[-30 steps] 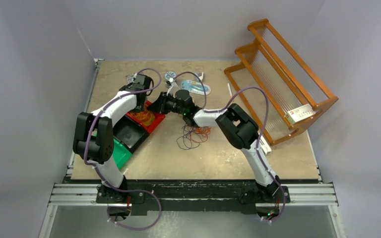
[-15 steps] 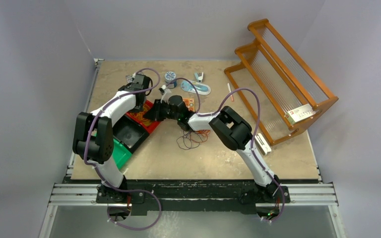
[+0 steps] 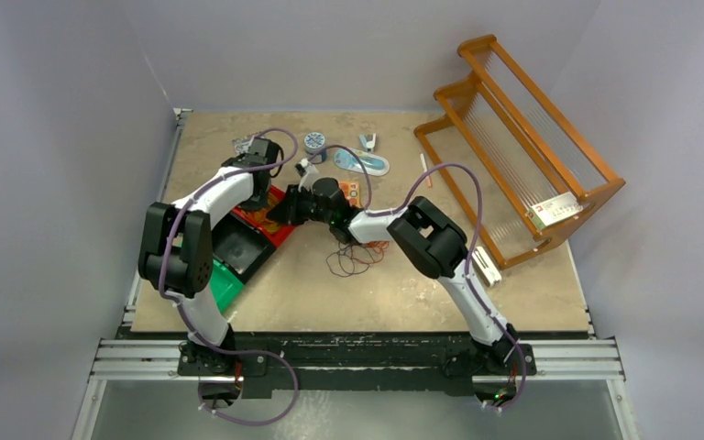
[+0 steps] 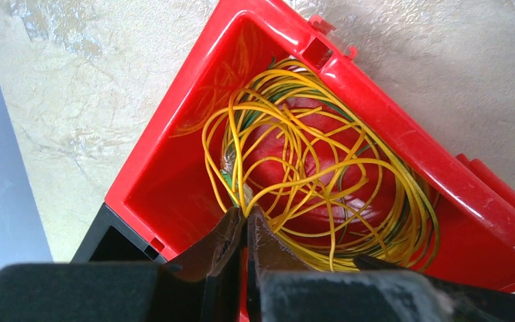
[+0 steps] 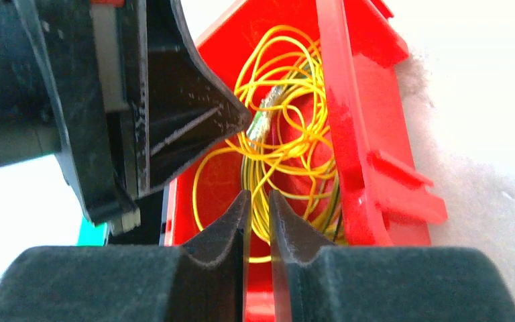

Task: Untangle the cables

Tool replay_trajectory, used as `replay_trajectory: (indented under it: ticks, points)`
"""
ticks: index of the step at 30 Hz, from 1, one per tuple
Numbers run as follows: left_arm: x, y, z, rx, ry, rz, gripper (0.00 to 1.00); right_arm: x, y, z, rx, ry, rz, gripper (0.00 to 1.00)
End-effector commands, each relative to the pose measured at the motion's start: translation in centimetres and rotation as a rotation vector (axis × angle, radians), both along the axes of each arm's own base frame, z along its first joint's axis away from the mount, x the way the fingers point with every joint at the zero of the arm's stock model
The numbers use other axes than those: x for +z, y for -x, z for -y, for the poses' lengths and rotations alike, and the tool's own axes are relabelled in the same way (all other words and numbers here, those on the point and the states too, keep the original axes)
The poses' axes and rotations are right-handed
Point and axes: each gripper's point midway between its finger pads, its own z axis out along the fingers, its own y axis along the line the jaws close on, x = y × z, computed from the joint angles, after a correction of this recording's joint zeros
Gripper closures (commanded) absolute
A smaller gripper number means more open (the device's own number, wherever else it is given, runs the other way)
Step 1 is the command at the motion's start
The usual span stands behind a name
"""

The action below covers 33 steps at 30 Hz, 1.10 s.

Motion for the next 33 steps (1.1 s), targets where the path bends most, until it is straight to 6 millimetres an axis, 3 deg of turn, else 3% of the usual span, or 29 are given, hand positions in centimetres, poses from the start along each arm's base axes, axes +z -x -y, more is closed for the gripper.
replay_trajectory:
  ticks: [1, 9, 14, 19, 26, 33]
  points:
    - [2.1, -1.5, 0.1, 0.027, 0.025, 0.082, 0.95, 4.6, 0.2, 1.1, -0.009, -0.054, 0.102, 0.81]
    - [4.8, -2.0, 0.0, 0.044, 0.038, 0.177, 0.77, 10.3, 1.8, 3.8, -0.024, -0.093, 0.248, 0.74]
    - [7.2, -2.4, 0.2, 0.050, 0.069, 0.261, 0.69, 12.1, 1.9, 5.7, -0.071, -0.065, 0.304, 0.71]
    - [9.3, -2.2, 0.1, 0.056, 0.083, 0.325, 0.63, 12.5, 1.9, 8.2, -0.119, -0.037, 0.315, 0.69]
    - [10.6, -1.3, 0.5, 0.047, 0.137, 0.384, 0.61, 13.1, 1.1, 13.3, -0.230, 0.015, 0.324, 0.65]
    - [12.7, -1.2, 3.3, -0.013, 0.321, 0.507, 0.60, 11.8, 1.9, 18.3, -0.340, 0.162, 0.327, 0.62]
